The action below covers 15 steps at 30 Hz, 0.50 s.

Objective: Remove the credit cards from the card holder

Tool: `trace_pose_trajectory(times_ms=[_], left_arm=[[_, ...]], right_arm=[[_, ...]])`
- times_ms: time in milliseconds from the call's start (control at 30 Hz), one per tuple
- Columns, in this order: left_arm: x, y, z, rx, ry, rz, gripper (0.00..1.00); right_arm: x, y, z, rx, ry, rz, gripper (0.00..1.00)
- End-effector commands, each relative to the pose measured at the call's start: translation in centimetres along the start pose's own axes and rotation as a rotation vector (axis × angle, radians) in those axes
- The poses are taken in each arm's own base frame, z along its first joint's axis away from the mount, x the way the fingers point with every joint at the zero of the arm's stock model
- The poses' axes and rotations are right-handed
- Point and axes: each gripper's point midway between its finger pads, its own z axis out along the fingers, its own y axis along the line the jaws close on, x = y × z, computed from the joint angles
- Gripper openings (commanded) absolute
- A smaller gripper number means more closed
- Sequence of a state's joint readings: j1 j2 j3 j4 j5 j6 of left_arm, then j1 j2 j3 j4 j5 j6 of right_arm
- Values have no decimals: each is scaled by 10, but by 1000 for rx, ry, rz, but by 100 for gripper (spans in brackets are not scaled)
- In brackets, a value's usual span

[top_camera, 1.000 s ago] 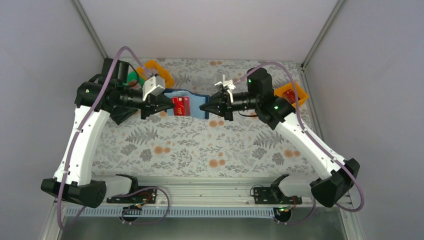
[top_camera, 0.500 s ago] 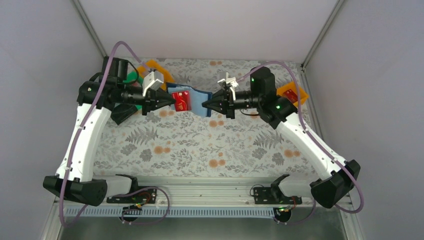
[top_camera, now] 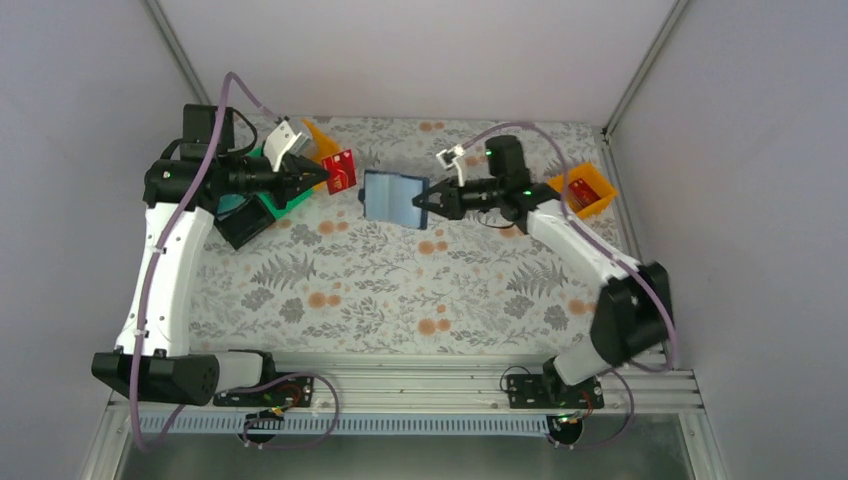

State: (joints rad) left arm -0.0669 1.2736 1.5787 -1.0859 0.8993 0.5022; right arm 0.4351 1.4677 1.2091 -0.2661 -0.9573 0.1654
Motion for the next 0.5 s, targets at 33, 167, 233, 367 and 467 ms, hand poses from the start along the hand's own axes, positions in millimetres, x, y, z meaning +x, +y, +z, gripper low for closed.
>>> trace_pose_trajectory(times_ms=[33, 167, 233, 367, 467], left_arm=[[-33, 26, -13, -139, -65, -31, 2], [-49, 25, -18, -145, -115, -49, 2], [-53, 25, -19, -143, -129, -65, 3], [-57, 28, -17, -134, -146, -107, 2], [-60, 25, -15, -101, -151, -118, 2]], right_arm=[[58, -36, 69, -146, 170, 309, 4], [86, -67, 103, -124, 266, 443, 4], [101, -95, 106, -26, 289, 518, 6], [121, -142, 80, 160, 276, 637, 42], [109, -173, 41, 457, 229, 605, 74]])
